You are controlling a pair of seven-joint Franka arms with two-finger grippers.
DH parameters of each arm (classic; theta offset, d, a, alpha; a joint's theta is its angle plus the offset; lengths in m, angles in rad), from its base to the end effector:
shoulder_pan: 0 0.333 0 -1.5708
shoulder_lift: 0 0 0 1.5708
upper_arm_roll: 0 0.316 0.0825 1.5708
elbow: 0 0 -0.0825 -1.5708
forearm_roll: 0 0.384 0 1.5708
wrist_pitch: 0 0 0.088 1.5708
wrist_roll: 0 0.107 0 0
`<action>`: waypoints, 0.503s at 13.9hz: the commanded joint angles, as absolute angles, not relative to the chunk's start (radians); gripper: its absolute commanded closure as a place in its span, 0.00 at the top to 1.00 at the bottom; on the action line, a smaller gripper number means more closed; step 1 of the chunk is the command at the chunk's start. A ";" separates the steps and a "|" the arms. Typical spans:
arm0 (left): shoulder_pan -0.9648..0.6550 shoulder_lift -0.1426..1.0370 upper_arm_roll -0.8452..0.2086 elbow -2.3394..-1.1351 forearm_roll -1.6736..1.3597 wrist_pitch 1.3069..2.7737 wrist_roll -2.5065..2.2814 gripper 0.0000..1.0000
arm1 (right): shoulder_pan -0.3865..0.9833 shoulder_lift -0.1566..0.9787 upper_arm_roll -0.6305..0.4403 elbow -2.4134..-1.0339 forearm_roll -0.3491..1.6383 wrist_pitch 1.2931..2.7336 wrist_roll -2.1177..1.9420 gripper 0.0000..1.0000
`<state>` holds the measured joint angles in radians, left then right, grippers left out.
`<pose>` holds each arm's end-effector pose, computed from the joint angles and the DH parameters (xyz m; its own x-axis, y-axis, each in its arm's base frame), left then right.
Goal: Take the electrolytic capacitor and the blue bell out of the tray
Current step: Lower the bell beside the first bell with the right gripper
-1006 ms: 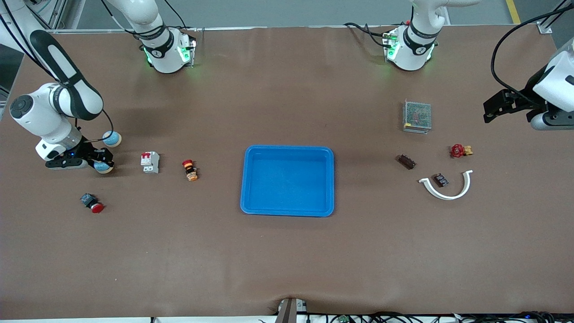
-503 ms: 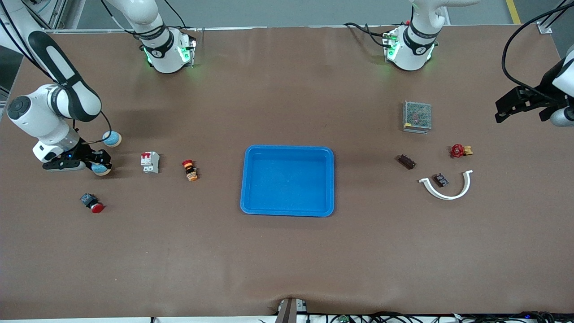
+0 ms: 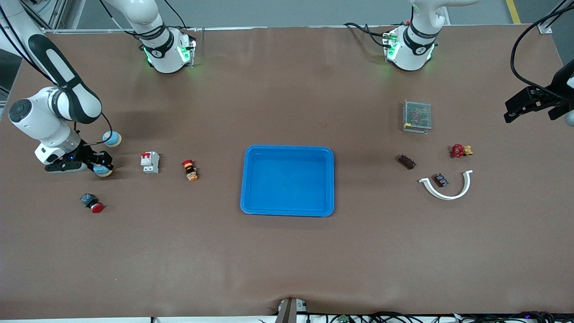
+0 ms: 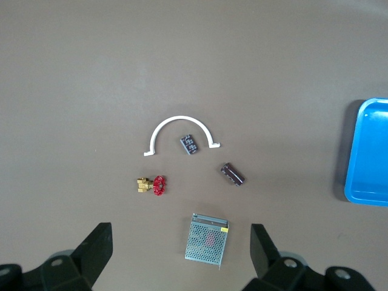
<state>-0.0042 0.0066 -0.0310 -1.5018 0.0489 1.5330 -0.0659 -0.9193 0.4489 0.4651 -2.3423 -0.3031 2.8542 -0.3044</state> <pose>0.5531 -0.0140 0.6501 0.9991 0.0325 0.0278 0.0338 -0.9983 -0.0469 0.4807 -0.2051 0.1756 0.9841 0.0812 0.1580 0.0866 -0.9959 -0.0276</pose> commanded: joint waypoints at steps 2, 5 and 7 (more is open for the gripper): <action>-0.005 0.005 -0.032 -1.486 0.040 1.494 -0.048 1.00 | -0.937 0.463 0.465 -2.319 -0.356 2.849 -0.310 0.00; -0.003 -0.012 -0.032 -1.514 0.037 1.499 -0.049 1.00 | -0.933 0.465 0.463 -2.318 -0.356 2.849 -0.310 0.00; 0.012 -0.023 -0.032 -1.526 0.029 1.512 -0.049 1.00 | -0.940 0.480 0.465 -2.304 -0.354 2.849 -0.302 0.21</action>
<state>-0.0035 0.0049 -0.0328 -1.5032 0.0489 1.5082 -0.0656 -0.9205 0.4511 0.4573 -2.3347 -0.3250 2.8542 -0.3075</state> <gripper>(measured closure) 0.000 0.330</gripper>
